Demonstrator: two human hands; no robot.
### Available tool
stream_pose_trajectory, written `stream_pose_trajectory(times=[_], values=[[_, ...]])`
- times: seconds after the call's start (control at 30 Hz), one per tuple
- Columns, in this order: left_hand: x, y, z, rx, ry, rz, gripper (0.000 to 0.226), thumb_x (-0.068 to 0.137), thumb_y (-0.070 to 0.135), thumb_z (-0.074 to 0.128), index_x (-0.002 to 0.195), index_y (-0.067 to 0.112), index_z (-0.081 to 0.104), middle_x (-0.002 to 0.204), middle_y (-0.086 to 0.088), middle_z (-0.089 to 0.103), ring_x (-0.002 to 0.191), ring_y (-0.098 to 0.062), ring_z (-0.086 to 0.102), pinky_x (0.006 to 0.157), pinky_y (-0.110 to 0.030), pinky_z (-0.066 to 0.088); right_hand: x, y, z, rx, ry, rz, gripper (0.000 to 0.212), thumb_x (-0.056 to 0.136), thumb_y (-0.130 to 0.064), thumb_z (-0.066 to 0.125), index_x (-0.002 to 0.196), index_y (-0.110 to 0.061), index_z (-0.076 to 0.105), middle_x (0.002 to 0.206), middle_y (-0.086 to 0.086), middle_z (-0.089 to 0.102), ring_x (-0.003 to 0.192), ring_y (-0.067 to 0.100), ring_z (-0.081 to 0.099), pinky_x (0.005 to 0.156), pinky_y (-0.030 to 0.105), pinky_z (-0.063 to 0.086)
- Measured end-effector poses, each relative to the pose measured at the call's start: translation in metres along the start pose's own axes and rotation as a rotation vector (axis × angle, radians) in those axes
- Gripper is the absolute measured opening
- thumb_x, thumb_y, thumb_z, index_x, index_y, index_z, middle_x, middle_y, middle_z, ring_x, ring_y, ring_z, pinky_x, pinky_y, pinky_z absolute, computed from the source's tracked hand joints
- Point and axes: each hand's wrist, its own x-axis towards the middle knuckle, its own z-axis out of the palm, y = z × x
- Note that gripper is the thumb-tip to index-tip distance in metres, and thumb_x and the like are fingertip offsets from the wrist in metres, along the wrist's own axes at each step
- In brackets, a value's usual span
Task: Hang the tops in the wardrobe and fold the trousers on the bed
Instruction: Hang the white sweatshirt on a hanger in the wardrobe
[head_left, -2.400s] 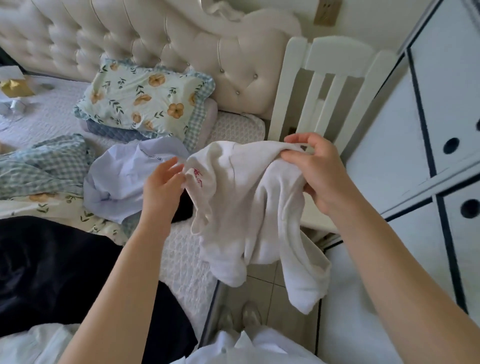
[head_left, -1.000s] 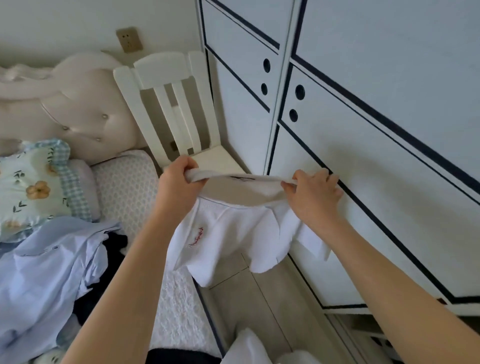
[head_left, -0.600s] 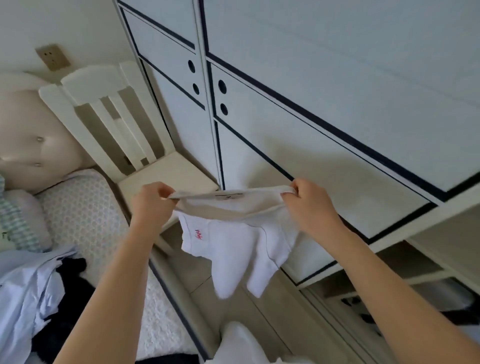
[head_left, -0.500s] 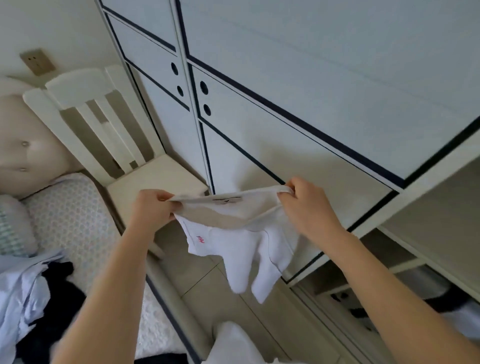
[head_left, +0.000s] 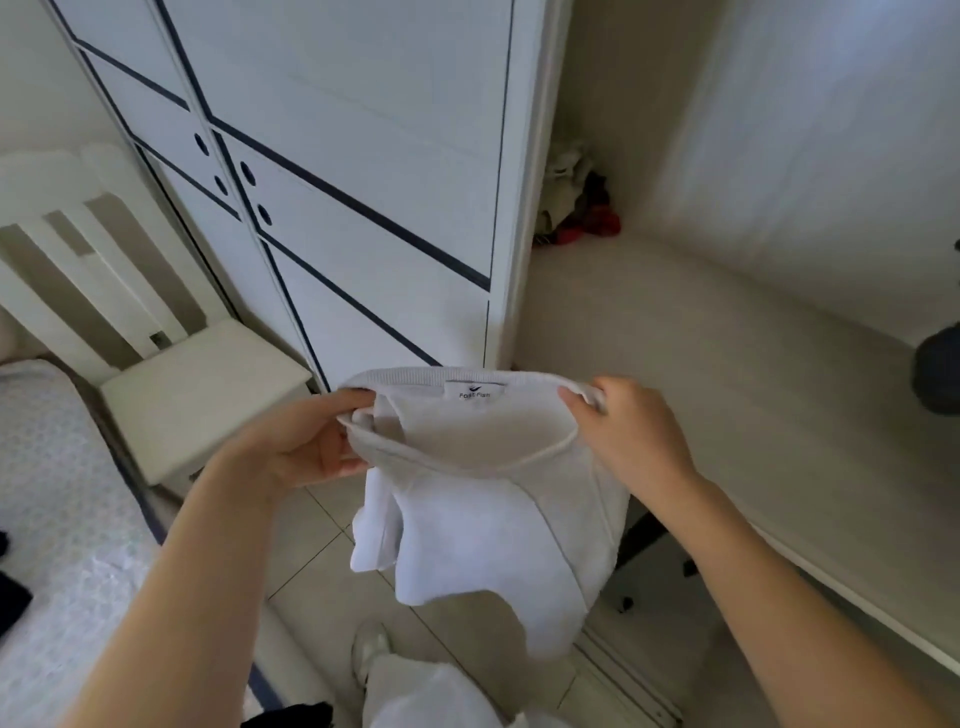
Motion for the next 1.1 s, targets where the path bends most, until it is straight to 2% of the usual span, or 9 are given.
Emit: stream_pose_trajectory(times=[0.13,0.23,0.37,0.5,0.6,0.73,0.87,1.0,1.1], values=[[-0.002,-0.004,0.042,0.119,-0.144,0.013,0.094,0.055,0.039,0.095,0.132,0.002,0.056,0.118,-0.015,0.052,0.107,-0.030,0.053,0.101,-0.045,0.045,-0.011,0.039,-0.035,-0.032,0.080,0.116,0.045,0.096,-0.042,0.052,0.061,-0.019,0.036,0.059,0.000,0.044,0.056,0.024,0.046,0.049,0.030,0.029],[0.002,0.000,0.070,0.137,-0.177,0.054,0.076,0.063,0.042,0.091,0.123,0.005,0.060,0.113,-0.015,0.053,0.098,-0.027,0.052,0.089,-0.041,0.045,-0.020,0.059,-0.056,-0.051,0.102,0.150,0.044,0.096,-0.040,0.052,0.061,-0.018,0.036,0.057,-0.001,0.043,0.051,0.017,0.043,0.046,0.027,0.024],[0.013,0.004,0.116,0.131,-0.106,0.125,0.017,0.081,0.031,0.070,0.081,0.014,0.073,0.084,-0.003,0.065,0.072,-0.014,0.064,0.071,-0.026,0.053,-0.032,0.085,-0.075,-0.051,0.130,0.194,0.036,0.094,-0.032,0.057,0.064,-0.016,0.046,0.060,0.001,0.048,0.054,0.018,0.047,0.048,0.027,0.032],[0.025,0.009,0.161,0.040,-0.226,0.062,0.026,0.093,0.027,0.053,0.100,0.007,0.068,0.095,-0.010,0.067,0.084,-0.022,0.067,0.078,-0.031,0.055,-0.041,0.109,-0.095,0.001,0.117,0.315,0.014,0.092,-0.017,0.052,0.086,-0.018,0.064,0.081,0.002,0.063,0.073,0.021,0.060,0.065,0.037,0.054],[0.028,0.021,0.194,0.046,-0.299,0.014,0.037,0.099,0.025,0.042,0.091,0.006,0.073,0.089,-0.012,0.072,0.076,-0.025,0.072,0.064,-0.033,0.060,-0.046,0.124,-0.111,0.002,0.161,0.413,0.018,0.086,-0.014,0.054,0.091,-0.023,0.069,0.090,0.001,0.066,0.084,0.022,0.061,0.076,0.040,0.054],[0.028,0.041,0.235,0.349,-0.336,0.134,0.040,0.094,0.033,0.054,0.112,0.000,0.067,0.104,-0.019,0.069,0.088,-0.029,0.070,0.070,-0.036,0.060,-0.055,0.137,-0.134,0.053,0.171,0.514,0.023,0.081,-0.003,0.055,0.079,-0.022,0.066,0.086,0.005,0.067,0.084,0.027,0.062,0.074,0.037,0.053],[0.022,0.061,0.268,0.631,-0.319,0.298,0.029,0.089,0.029,0.066,0.103,0.004,0.072,0.099,-0.018,0.074,0.083,-0.026,0.072,0.077,-0.039,0.056,-0.064,0.142,-0.162,0.093,0.188,0.572,0.023,0.082,-0.002,0.053,0.070,-0.020,0.060,0.078,0.004,0.062,0.079,0.024,0.058,0.062,0.029,0.038],[0.019,0.080,0.297,0.718,-0.330,0.448,0.029,0.088,0.028,0.069,0.105,0.003,0.071,0.099,-0.019,0.073,0.082,-0.025,0.071,0.078,-0.036,0.054,-0.068,0.128,-0.193,0.082,0.162,0.525,0.017,0.085,-0.005,0.054,0.078,-0.018,0.063,0.076,-0.001,0.058,0.073,0.014,0.054,0.055,0.024,0.037],[0.015,0.094,0.318,0.696,-0.332,0.557,0.037,0.091,0.031,0.067,0.103,-0.004,0.069,0.100,-0.027,0.069,0.080,-0.027,0.069,0.074,-0.034,0.053,-0.069,0.115,-0.217,0.073,0.114,0.491,0.013,0.083,-0.006,0.057,0.084,-0.012,0.069,0.083,0.002,0.064,0.079,0.015,0.057,0.061,0.024,0.040]])
